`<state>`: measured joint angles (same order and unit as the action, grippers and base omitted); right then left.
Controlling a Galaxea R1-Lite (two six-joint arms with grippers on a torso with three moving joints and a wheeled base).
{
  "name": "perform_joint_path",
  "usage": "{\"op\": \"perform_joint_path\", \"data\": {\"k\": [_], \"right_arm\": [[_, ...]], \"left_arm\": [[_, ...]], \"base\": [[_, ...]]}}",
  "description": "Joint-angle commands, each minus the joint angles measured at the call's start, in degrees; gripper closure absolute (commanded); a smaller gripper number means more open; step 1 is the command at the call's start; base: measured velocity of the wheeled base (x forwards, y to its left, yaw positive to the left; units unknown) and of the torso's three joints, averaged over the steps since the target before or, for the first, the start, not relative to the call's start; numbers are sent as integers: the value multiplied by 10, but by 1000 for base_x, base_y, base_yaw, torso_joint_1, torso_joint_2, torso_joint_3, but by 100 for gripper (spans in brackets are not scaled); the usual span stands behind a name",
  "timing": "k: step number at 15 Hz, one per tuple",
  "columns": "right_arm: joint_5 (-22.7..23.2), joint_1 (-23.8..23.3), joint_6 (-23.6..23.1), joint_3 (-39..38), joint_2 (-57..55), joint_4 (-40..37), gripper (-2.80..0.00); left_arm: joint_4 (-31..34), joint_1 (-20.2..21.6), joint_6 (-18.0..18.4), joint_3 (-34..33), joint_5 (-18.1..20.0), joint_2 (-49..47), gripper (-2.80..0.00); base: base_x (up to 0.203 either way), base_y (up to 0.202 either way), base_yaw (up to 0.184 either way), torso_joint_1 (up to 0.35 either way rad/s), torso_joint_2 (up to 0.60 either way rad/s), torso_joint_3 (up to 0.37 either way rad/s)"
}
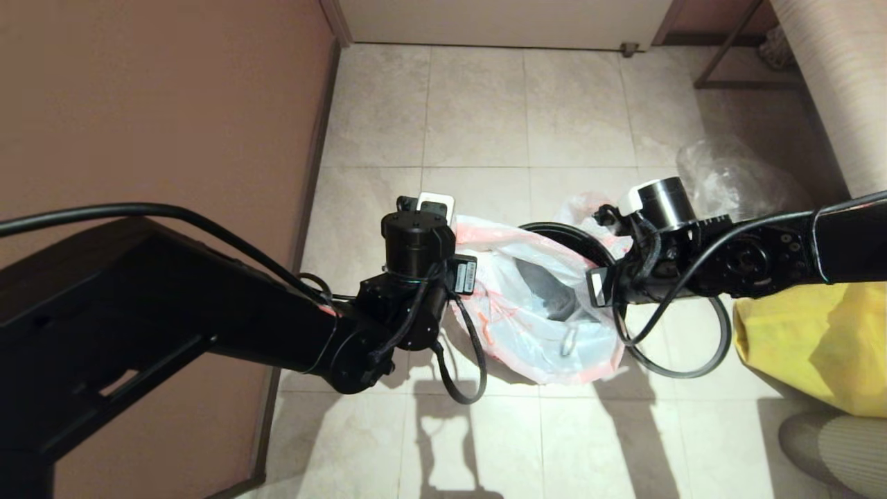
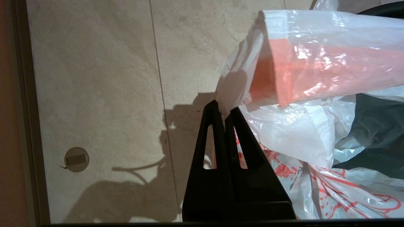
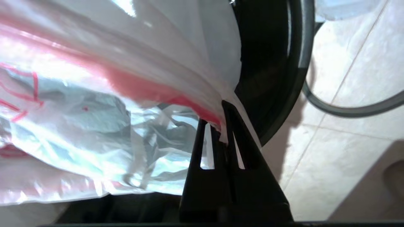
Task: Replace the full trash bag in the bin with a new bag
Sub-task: Put the new garbage bag on the trash can
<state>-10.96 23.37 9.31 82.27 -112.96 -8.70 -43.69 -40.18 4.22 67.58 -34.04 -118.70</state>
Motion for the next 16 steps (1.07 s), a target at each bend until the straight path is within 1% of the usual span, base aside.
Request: {"op": "perform_joint_path", "data": {"k": [1, 3, 4, 5, 8, 9, 11, 12, 13, 15, 16], "right_arm": [[-2, -5, 1, 8, 1, -8, 0], [-4, -24, 3, 10, 11, -19, 0], [-4, -35, 2, 23, 10, -18, 0], [-3, -44, 3, 45, 7, -20, 0], [-1, -66, 3, 125, -7, -31, 0], [0, -71, 3, 147, -14, -48, 0], [2, -75, 5, 138, -15, -64, 0], [4, -78, 11, 123, -14, -61, 0], [14, -84, 25, 116, -14, -60, 0], [28, -98, 36, 106, -18, -59, 0], [28, -101, 37, 106, -18, -58, 0]], "left_arm": [[-3, 5, 0, 1, -2, -6, 0], [-3, 10, 0, 7, -2, -11, 0], [-4, 11, -6, 15, -2, -15, 0], [-3, 12, -16, 22, -3, -20, 0], [-3, 18, -18, 22, -3, -38, 0], [-3, 18, -18, 16, -4, -46, 0], [-10, 18, -20, -17, -4, -53, 0], [-28, 18, -19, -42, -4, -56, 0], [-60, 17, -16, -72, -5, -62, 0], [-142, 17, 12, -117, -5, -86, 0], [-169, 15, 25, -131, -5, -96, 0]], "base": [[0, 0, 0, 0, 0, 0], [0, 0, 0, 0, 0, 0], [0, 0, 0, 0, 0, 0], [0, 0, 0, 0, 0, 0], [0, 0, 0, 0, 0, 0], [0, 0, 0, 0, 0, 0], [0, 0, 0, 0, 0, 0], [0, 0, 0, 0, 0, 0], [0, 0, 0, 0, 0, 0], [0, 0, 0, 0, 0, 0], [0, 0, 0, 0, 0, 0]]}}
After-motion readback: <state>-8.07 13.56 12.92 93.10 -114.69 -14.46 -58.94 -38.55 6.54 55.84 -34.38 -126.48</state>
